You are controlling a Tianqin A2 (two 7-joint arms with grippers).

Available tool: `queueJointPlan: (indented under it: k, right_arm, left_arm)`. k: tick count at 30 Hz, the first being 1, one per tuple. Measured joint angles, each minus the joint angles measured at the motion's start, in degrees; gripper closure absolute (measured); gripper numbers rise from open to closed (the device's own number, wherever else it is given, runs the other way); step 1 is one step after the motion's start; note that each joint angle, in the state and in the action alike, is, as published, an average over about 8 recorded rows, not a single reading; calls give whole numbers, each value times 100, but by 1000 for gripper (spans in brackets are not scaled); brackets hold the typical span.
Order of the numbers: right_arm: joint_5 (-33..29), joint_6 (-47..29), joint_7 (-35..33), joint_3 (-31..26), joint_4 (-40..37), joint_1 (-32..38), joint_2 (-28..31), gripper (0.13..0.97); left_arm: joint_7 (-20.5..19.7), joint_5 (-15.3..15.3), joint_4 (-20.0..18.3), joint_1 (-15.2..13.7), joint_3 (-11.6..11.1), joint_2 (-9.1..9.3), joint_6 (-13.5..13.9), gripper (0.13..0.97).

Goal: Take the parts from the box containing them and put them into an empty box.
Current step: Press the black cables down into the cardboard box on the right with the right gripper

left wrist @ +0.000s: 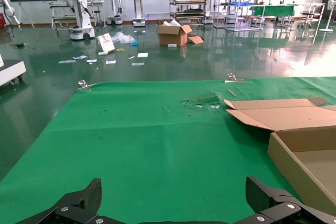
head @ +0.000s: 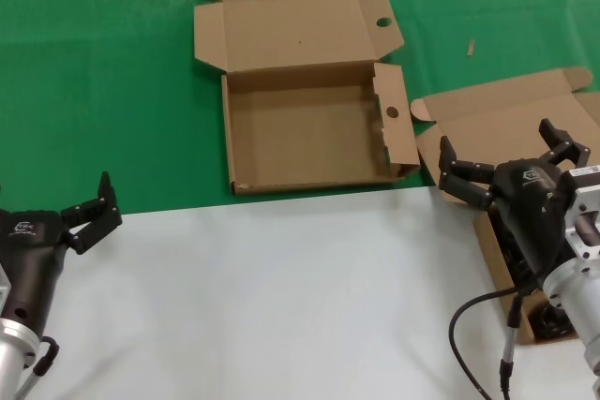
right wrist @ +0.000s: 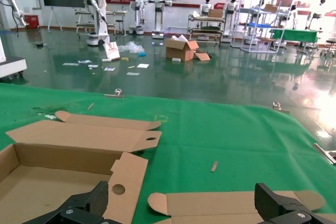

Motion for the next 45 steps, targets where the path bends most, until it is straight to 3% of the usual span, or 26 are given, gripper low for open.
queueJointPlan:
  k: [12, 17, 21, 25, 35, 40, 45]
  right_arm:
    - [24, 40, 18, -4, 21, -10, 26, 129]
    - [176, 252, 95, -81, 136, -54, 229, 129]
    - [489, 463, 116, -406, 271, -25, 736, 129]
    - [714, 398, 329, -891, 434, 115, 1621, 129]
    - [-446, -1715, 2013, -1454, 891, 763, 4123, 129]
    - [-448, -2971, 1901, -2101, 891, 1550, 5128, 129]
    - [-509, -4252, 1355, -2727, 649, 2469, 5571, 129]
  left_arm:
    - [0, 0, 0, 0, 0, 0, 0, 177]
    - [0, 0, 0, 0, 0, 0, 0, 247]
    - [0, 0, 0, 0, 0, 0, 0, 289]
    - [0, 1, 0, 0, 0, 0, 0, 378]
    - [0, 0, 0, 0, 0, 0, 0, 602]
    - [0, 0, 0, 0, 0, 0, 0, 703]
    - [0, 0, 0, 0, 0, 0, 0, 802]
